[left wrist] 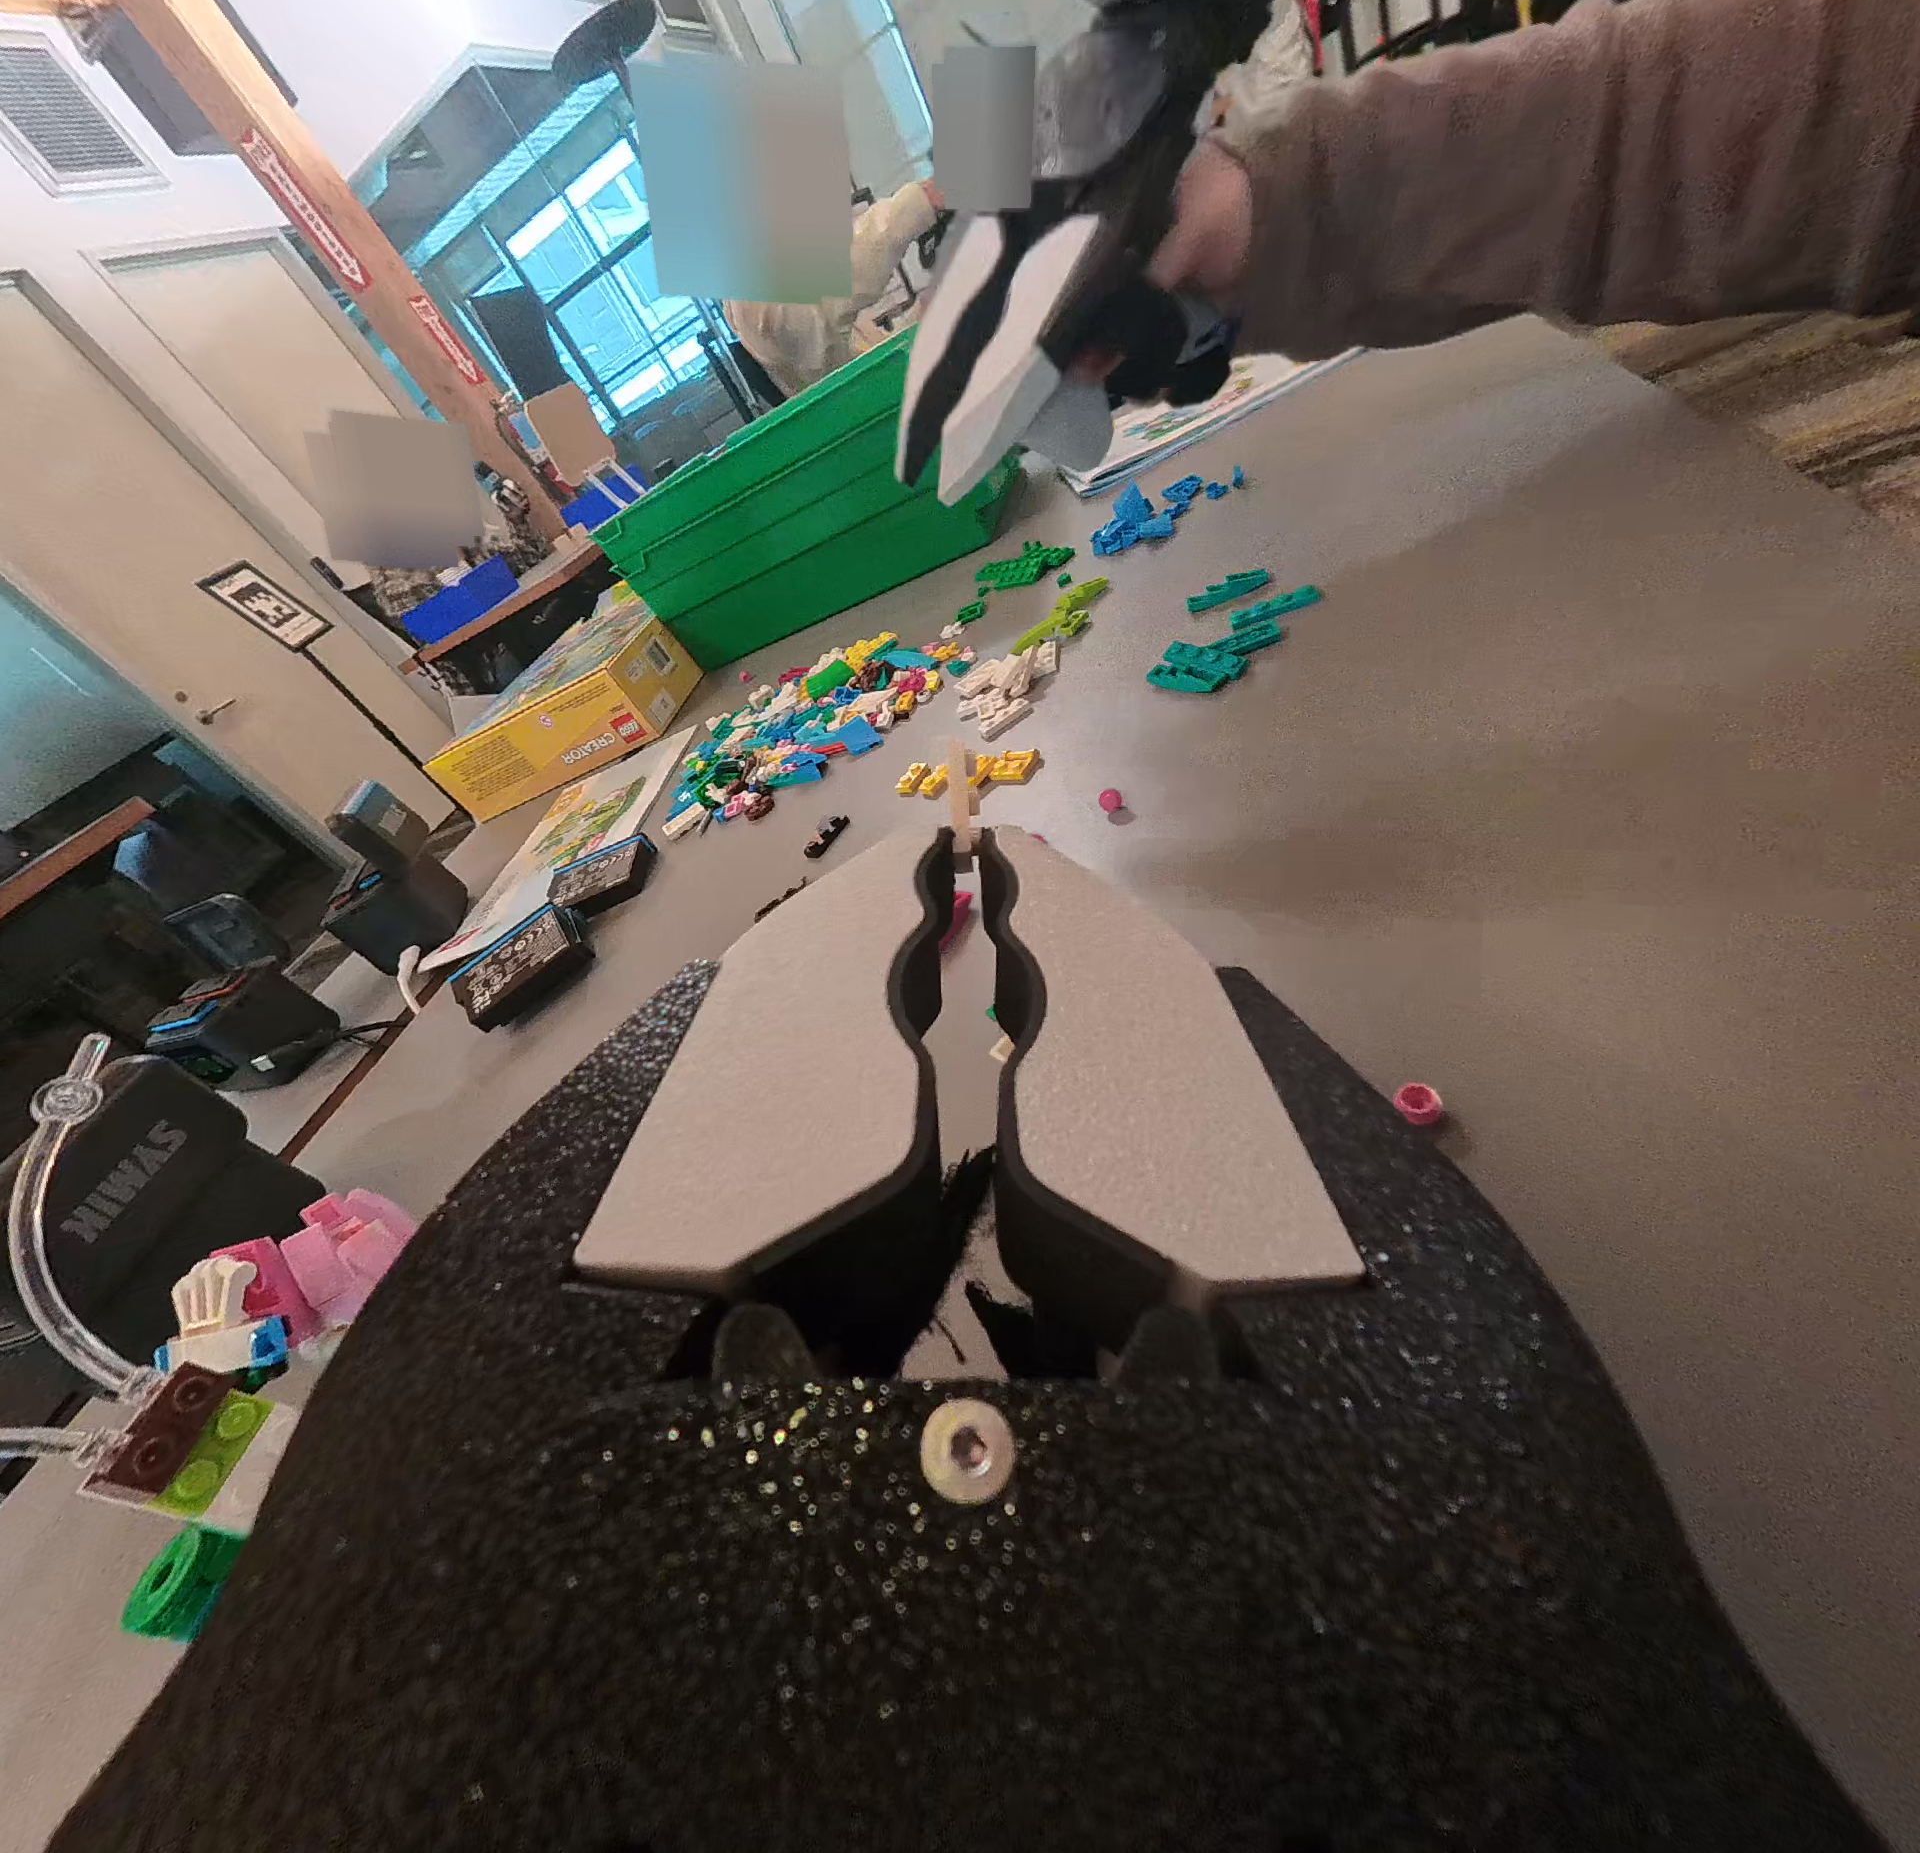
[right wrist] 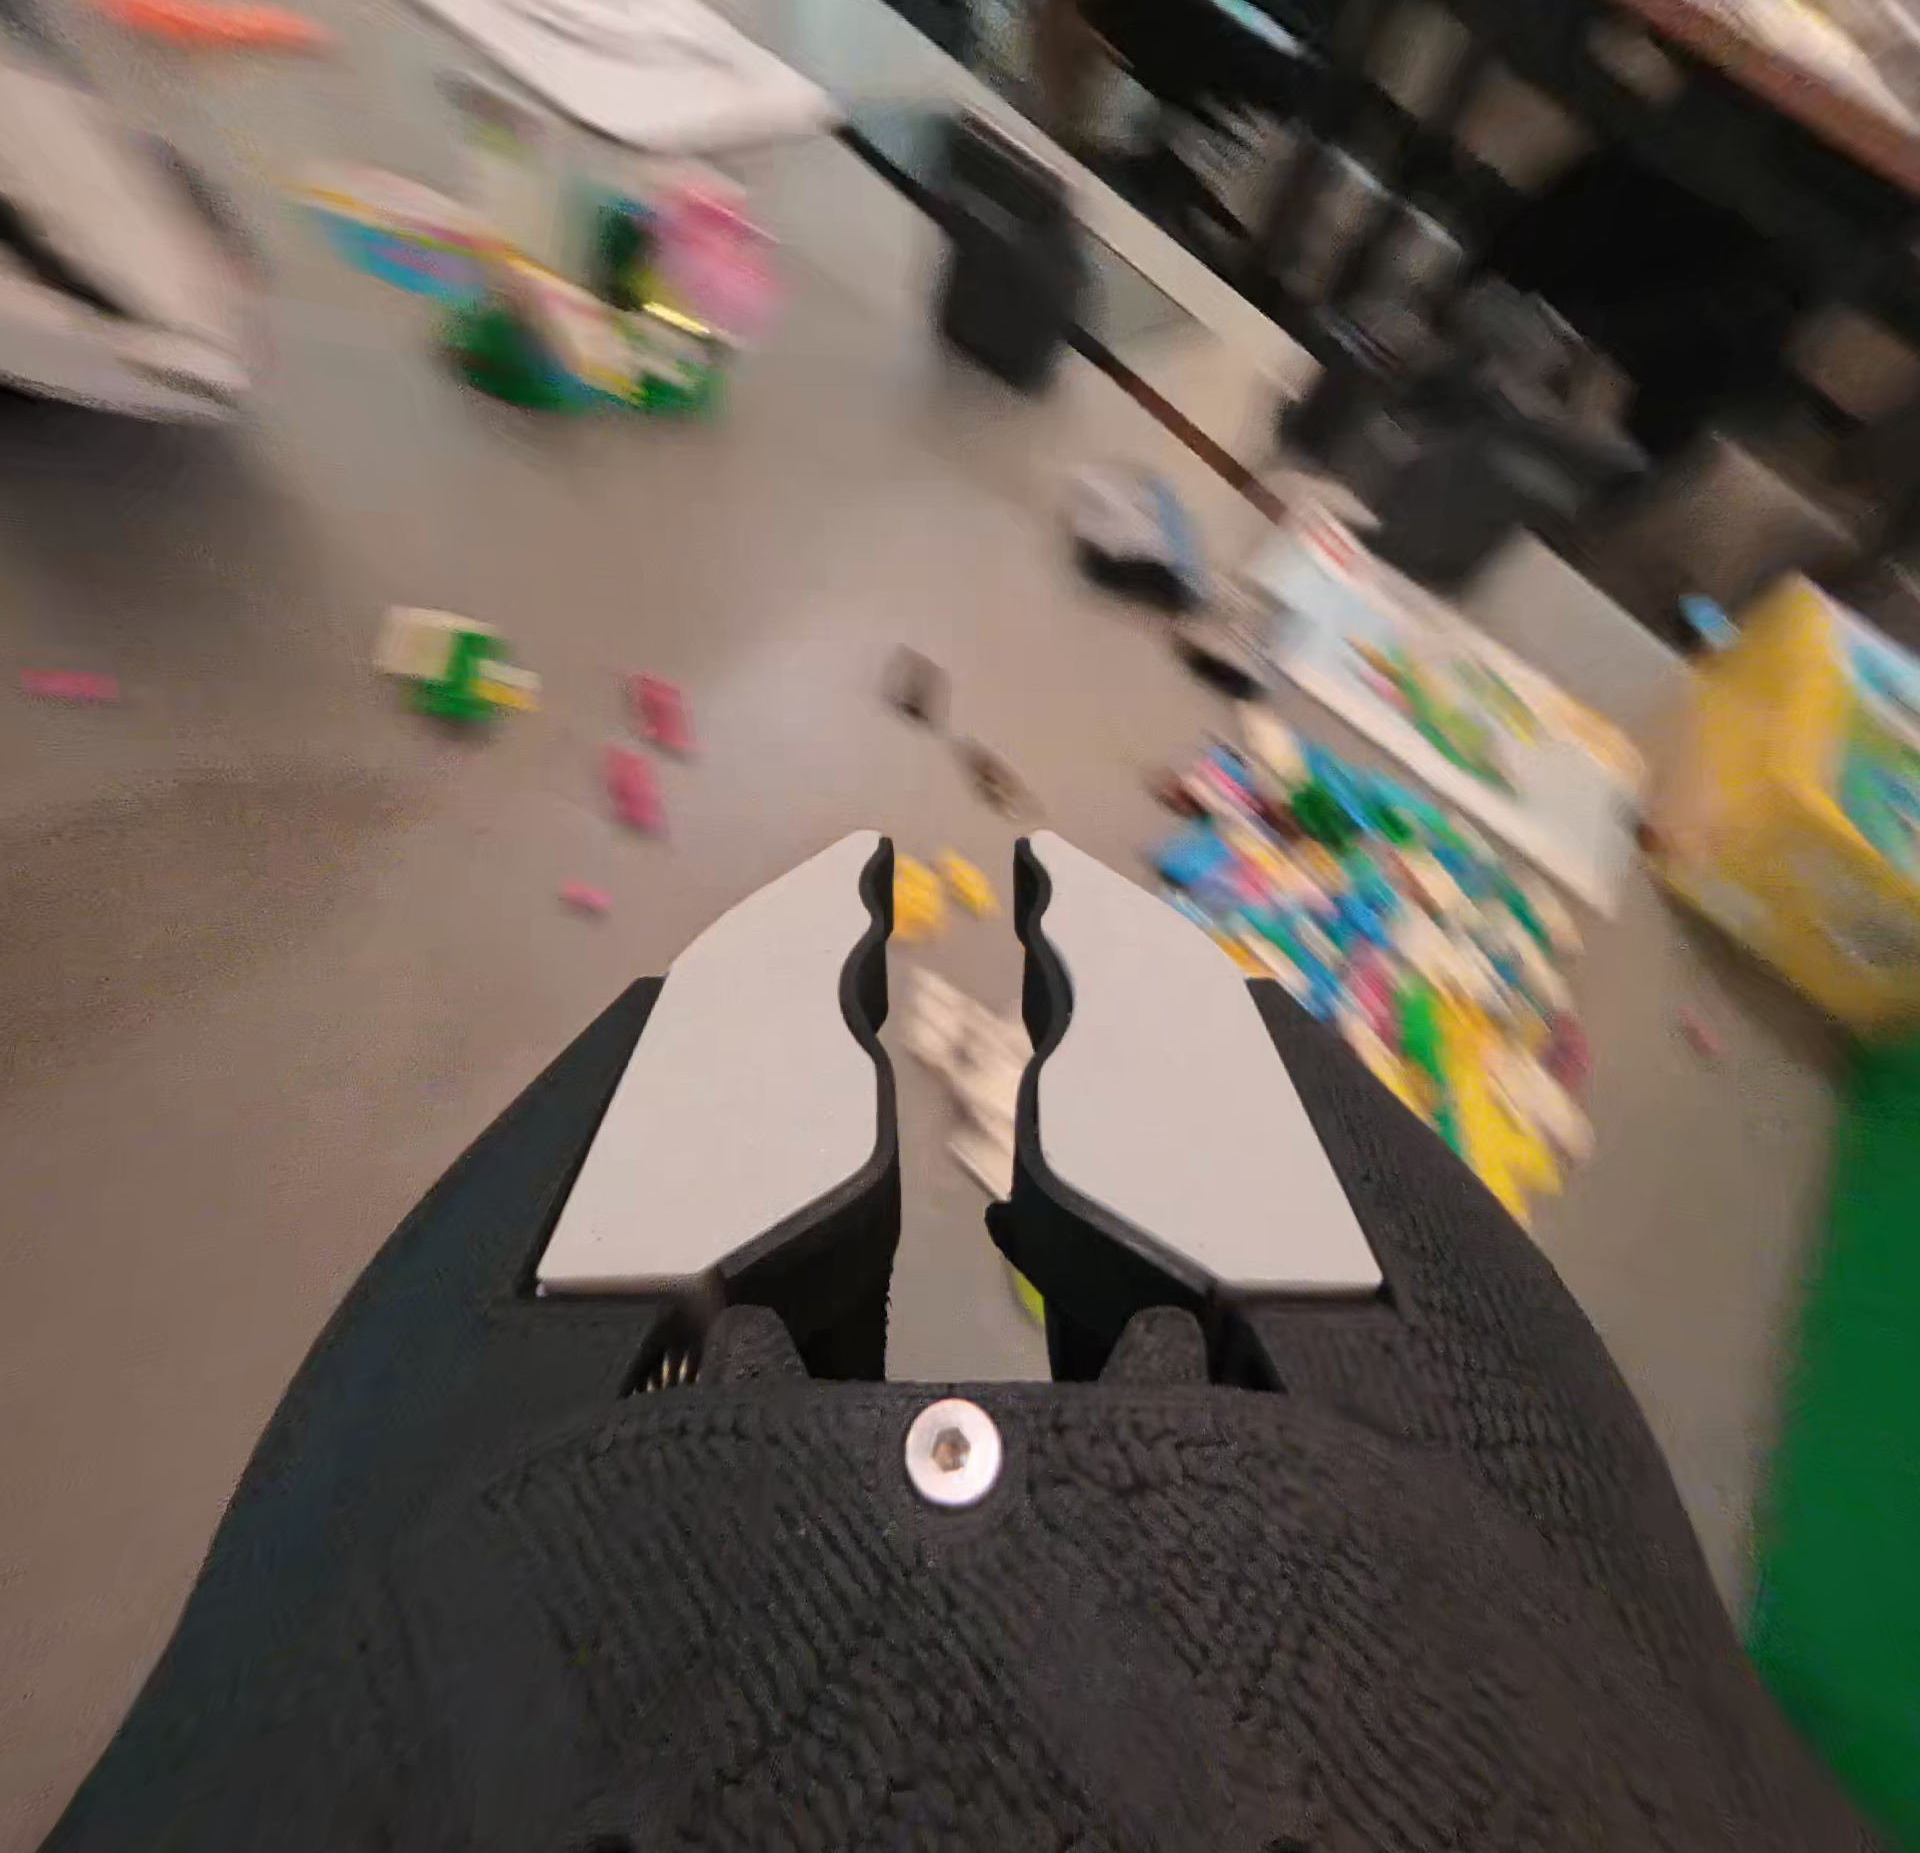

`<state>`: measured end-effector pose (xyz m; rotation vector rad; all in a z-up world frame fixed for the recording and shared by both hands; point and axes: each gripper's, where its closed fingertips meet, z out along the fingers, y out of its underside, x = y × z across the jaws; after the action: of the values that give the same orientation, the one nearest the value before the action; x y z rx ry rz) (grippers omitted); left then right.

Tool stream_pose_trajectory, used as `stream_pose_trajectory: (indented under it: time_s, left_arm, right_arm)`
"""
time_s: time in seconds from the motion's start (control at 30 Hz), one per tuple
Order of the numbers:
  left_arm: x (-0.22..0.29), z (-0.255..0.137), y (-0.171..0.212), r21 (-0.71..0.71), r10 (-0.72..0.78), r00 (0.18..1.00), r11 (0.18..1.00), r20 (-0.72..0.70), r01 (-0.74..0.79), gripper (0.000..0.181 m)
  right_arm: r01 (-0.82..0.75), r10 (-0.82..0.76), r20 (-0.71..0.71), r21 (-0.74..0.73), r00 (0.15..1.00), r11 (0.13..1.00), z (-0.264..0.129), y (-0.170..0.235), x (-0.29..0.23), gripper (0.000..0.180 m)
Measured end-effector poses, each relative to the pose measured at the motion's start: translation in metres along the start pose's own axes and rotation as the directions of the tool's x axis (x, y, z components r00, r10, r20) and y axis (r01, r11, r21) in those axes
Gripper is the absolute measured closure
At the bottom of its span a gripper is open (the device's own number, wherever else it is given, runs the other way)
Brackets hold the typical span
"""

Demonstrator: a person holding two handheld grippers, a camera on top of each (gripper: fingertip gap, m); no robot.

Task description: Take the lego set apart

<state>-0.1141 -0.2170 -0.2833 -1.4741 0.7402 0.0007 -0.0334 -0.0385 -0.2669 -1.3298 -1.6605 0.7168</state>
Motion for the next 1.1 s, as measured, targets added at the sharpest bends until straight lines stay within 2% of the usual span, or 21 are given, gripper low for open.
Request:
stream_pose_trajectory:
  time_s: [0.07, 0.17, 0.23, 0.33, 0.47, 0.53, 0.57, 0.63, 0.7, 0.77, 0.83, 0.93, 1.1]
  left_arm:
    - [0.006, -0.001, -0.002, 0.017, 0.009, 0.999, 1.0, -0.041, -0.009, 0.177]
    - [0.016, -0.003, -0.007, 0.049, -0.011, 0.991, 0.999, -0.13, 0.018, 0.177]
    - [0.024, -0.007, -0.013, 0.073, -0.06, 0.975, 0.994, -0.216, 0.077, 0.177]
    - [0.027, -0.01, -0.017, 0.084, -0.118, 0.95, 0.985, -0.288, 0.148, 0.177]
    - [0.034, -0.01, -0.017, 0.078, -0.093, 0.943, 0.989, -0.318, 0.124, 0.176]
    - [0.035, -0.009, -0.016, 0.074, -0.062, 0.953, 0.993, -0.297, 0.087, 0.176]
    - [0.034, -0.008, -0.016, 0.08, -0.048, 0.962, 0.994, -0.268, 0.072, 0.175]
    - [0.026, -0.005, -0.016, 0.089, -0.029, 0.985, 0.995, -0.169, 0.045, 0.161]
    - [0.023, -0.004, -0.014, 0.073, -0.022, 0.99, 0.997, -0.142, 0.033, 0.158]
    - [0.021, -0.003, -0.014, 0.072, -0.039, 0.99, 0.996, -0.136, 0.049, 0.158]
    - [0.014, -0.004, -0.015, 0.082, -0.076, 0.991, 0.993, -0.114, 0.086, 0.158]
    - [-0.001, -0.006, -0.017, 0.108, -0.154, 0.986, 0.981, -0.059, 0.16, 0.156]
    - [-0.016, -0.007, -0.013, 0.103, -0.248, 0.969, 0.963, -0.014, 0.248, 0.155]
  right_arm:
    - [0.124, -0.138, 0.156, 0.097, 0.978, 0.988, 0.011, -0.038, -0.07, 0.16]
    - [0.319, -0.356, 0.242, 0.179, 0.903, 0.931, 0.027, -0.065, -0.145, 0.16]
    - [0.322, -0.383, 0.321, 0.228, 0.866, 0.919, 0.033, -0.074, -0.177, 0.157]
    - [0.265, -0.342, 0.43, 0.229, 0.836, 0.937, 0.04, -0.076, -0.196, 0.158]
    - [0.295, -0.381, 0.421, 0.256, 0.823, 0.921, 0.04, -0.077, -0.2, 0.176]
    - [0.326, -0.404, 0.406, 0.249, 0.82, 0.912, 0.038, -0.074, -0.201, 0.176]
    - [0.339, -0.414, 0.387, 0.25, 0.824, 0.907, 0.036, -0.073, -0.2, 0.176]
    - [0.355, -0.419, 0.345, 0.234, 0.84, 0.905, 0.028, -0.068, -0.191, 0.176]
    - [0.365, -0.393, 0.226, 0.158, 0.891, 0.918, 0.021, -0.058, -0.155, 0.176]
    - [0.365, -0.364, 0.057, -0.005, 0.929, 0.931, 0.016, -0.033, -0.096, 0.176]
    - [0.301, -0.313, -0.042, -0.17, 0.949, 0.938, 0.012, 0.002, -0.043, 0.177]
    - [0.197, -0.216, -0.038, -0.288, 0.976, 0.937, 0.014, 0.045, -0.006, 0.176]
    - [0.179, -0.192, -0.001, -0.357, 0.981, 0.917, 0.026, 0.069, 0.006, 0.176]
